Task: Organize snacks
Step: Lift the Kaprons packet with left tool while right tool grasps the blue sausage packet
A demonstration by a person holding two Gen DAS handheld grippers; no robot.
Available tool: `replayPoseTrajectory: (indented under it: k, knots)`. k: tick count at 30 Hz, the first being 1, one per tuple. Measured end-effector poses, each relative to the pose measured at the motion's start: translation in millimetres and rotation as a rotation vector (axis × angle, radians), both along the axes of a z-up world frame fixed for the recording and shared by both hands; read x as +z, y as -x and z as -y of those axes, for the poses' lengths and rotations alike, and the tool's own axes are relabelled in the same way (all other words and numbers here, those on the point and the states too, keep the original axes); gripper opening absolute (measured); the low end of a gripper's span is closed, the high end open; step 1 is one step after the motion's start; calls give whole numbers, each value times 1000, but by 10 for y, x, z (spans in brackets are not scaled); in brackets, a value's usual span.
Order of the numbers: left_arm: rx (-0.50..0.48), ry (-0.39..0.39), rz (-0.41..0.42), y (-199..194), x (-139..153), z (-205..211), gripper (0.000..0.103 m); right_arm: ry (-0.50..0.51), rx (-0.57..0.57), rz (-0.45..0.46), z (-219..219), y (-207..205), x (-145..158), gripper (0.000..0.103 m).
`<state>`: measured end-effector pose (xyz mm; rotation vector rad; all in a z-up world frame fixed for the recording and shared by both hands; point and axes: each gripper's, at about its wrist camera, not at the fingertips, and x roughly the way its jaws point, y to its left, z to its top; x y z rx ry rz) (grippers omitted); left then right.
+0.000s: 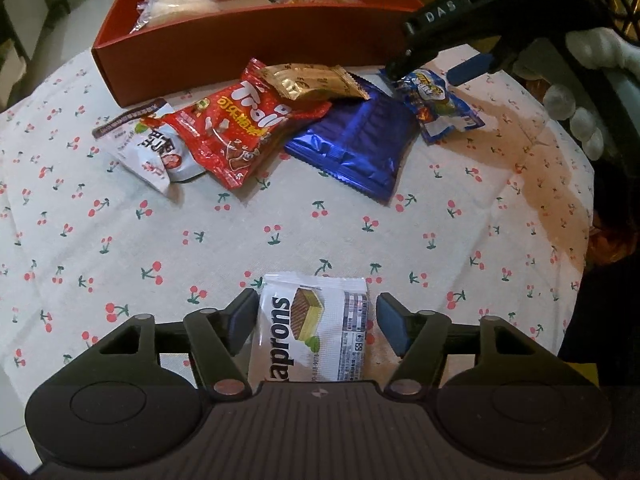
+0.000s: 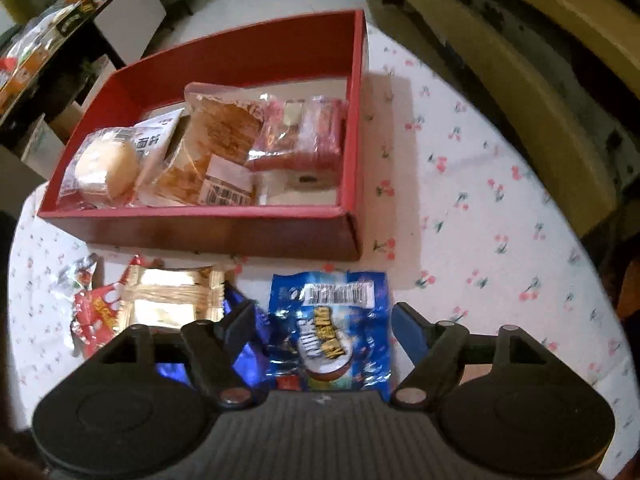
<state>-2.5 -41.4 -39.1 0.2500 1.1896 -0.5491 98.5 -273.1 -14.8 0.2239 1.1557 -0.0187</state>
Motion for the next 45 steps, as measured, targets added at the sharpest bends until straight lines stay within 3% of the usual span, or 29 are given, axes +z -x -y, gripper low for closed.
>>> replayPoseTrajectory:
  k: [3,6,8,10,15,21,27,33,36,45]
  knots:
    - [-5,-2,-3,7,-11,32,75,19,1,-46,-4,-26,-113,88]
    - [-13,-10,3,12,-25,63,75,49,12,-35,-66,-27,-127,90]
    - [-14,-9,5,15,-29,53,75,65,12,-27,-84,-10,-124,87]
    - [-12,-7,4,17,-34,36,74,97,14,-15,-134,50,-98,74]
    - [4,-2,9,16,-6,13,66,98,14,5,-195,210,-5,74]
    - [-6,-10,50,69,34,21,65,41,-18,100,-199,499,316,74]
    - [-10,-55,85,165,-38,33,67,-16,28,129,-359,777,428,74]
    - [13,-89,100,204,-74,-14,76,-53,53,140,-431,871,456,74]
    - [40,-84,97,201,-52,-23,65,-50,62,137,-454,863,426,74]
    - [69,-8,154,218,159,-27,64,-49,59,174,-463,868,483,74]
